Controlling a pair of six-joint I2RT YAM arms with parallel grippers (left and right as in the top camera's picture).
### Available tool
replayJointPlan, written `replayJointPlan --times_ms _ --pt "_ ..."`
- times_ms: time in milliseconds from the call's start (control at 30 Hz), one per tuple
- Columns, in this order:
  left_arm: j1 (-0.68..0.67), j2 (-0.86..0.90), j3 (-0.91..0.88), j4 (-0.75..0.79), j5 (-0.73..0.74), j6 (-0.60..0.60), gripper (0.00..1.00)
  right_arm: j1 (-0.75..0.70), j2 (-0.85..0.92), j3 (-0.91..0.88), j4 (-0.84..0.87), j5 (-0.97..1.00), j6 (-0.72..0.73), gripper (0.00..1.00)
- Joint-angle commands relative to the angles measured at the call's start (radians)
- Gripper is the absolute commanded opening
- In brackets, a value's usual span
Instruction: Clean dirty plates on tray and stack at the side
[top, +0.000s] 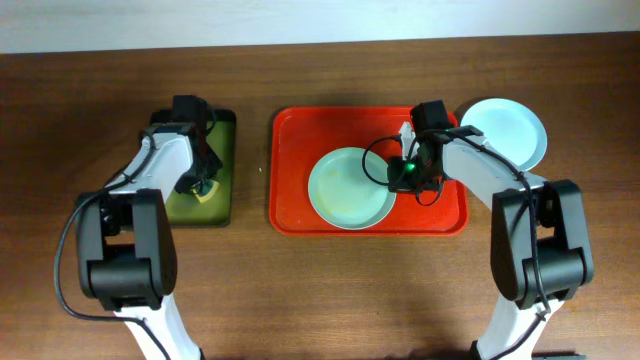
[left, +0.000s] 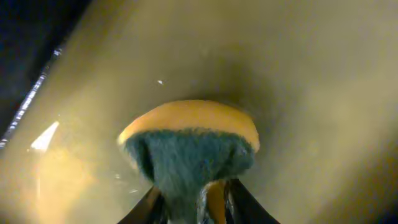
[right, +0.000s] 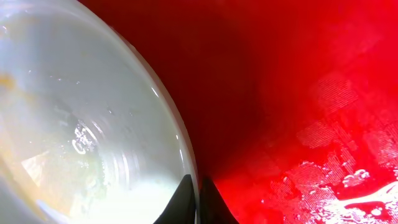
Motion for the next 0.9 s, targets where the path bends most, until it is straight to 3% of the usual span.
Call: replayJointPlan --times_ms 0,67,100,233,367,667,767,800,833,867 --pt "0.015 -0.143 0.112 -0.080 0.014 0.028 0.38 -0.008 0.007 0.030 -0.061 0.066 0.005 0.04" --pt "0.014 -0.288 0.143 -0.112 0.014 0.027 0.93 -0.001 -0.008 0.193 -0.199 0.087 -0.018 0.04" --pt "0.014 -0.328 0.143 -0.131 0.014 0.027 0.99 0.024 -0.011 0.309 -0.294 0.187 -0.026 0.04" --pt "0.014 -0.343 0.143 -0.133 0.014 0.027 0.99 0.232 -0.011 0.657 -0.523 0.771 -0.052 0.04" --pt "0.014 -0.343 0.143 -0.133 0.014 0.027 0.99 0.477 -0.011 0.684 -0.497 1.252 -0.238 0.04" --pt "0.014 -0.343 0.143 -0.133 0.014 0.027 0.99 0.725 -0.011 0.684 -0.230 1.759 -0.847 0.04" --pt "0.014 -0.343 0.142 -0.132 0.014 0.027 0.99 0.711 -0.011 0.683 -0.230 1.730 -0.735 0.04" --pt "0.014 -0.343 0.142 -0.133 0.014 0.027 0.99 0.678 -0.011 0.683 -0.257 1.574 -0.582 0.04" --pt "0.014 -0.343 0.142 -0.133 0.014 0.027 0.99 0.587 -0.008 0.669 -0.315 1.209 -0.526 0.04" --pt "0.014 -0.343 0.142 -0.133 0.014 0.027 0.99 0.477 0.001 0.650 -0.352 0.978 -0.523 0.04"
